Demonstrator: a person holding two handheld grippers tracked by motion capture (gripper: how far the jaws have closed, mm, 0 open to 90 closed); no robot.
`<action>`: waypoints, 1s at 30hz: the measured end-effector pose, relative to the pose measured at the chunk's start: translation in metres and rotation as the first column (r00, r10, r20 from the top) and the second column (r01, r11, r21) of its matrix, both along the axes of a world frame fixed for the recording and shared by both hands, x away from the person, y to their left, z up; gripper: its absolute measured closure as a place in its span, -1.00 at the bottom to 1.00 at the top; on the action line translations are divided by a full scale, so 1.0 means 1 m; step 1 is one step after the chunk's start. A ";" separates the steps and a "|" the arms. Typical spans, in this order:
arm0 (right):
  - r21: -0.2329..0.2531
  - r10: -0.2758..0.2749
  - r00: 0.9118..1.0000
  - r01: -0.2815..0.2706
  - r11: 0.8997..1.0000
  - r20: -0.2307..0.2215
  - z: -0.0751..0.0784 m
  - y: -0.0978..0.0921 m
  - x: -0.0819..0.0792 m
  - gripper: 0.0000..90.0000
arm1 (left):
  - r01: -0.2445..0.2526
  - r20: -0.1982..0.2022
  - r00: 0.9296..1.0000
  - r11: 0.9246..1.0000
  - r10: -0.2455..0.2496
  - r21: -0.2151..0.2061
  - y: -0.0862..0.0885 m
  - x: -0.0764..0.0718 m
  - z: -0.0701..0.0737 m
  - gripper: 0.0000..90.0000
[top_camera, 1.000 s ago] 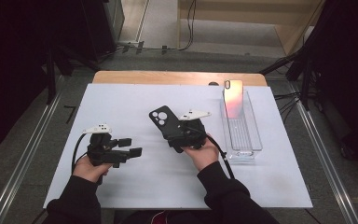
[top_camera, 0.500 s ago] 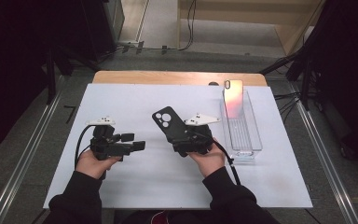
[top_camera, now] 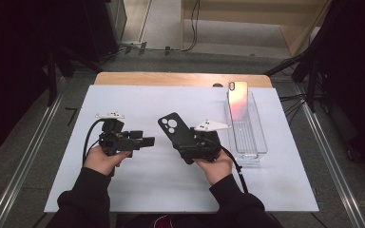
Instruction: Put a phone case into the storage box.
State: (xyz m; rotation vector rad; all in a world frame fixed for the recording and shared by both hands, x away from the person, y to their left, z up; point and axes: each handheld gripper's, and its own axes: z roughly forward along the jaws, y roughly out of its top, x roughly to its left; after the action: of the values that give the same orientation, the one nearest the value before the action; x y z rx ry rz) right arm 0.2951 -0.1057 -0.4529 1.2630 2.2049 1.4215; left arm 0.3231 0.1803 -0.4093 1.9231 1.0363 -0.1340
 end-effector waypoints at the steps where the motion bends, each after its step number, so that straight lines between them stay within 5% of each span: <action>1: 0.004 -0.004 1.000 0.004 1.000 -0.010 -0.001 0.000 0.000 -0.71 | -0.003 -0.001 1.000 1.000 0.003 0.002 -0.002 0.001 0.000 -0.43; 7: 0.061 -0.026 0.998 0.030 0.998 -0.057 -0.007 0.002 -0.002 -0.71 | -0.023 0.016 1.000 0.999 0.023 0.030 -0.009 0.004 0.004 -0.43; 15: 0.109 -0.065 0.995 0.073 0.991 -0.080 -0.009 0.010 -0.006 -0.71 | -0.046 -0.031 0.998 0.999 0.046 0.002 -0.013 0.010 0.007 -0.42; 30: 0.224 -0.129 0.982 0.159 0.962 -0.140 -0.027 0.015 -0.011 -0.71 | -0.076 -0.065 0.995 0.997 0.076 0.011 -0.024 0.022 0.008 -0.42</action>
State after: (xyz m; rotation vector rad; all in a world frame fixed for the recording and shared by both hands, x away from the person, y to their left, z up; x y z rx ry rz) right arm 0.2839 -0.0906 -0.4803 1.5958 2.0148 1.6218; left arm 0.3455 0.1566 -0.4009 1.8947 1.1535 -0.1502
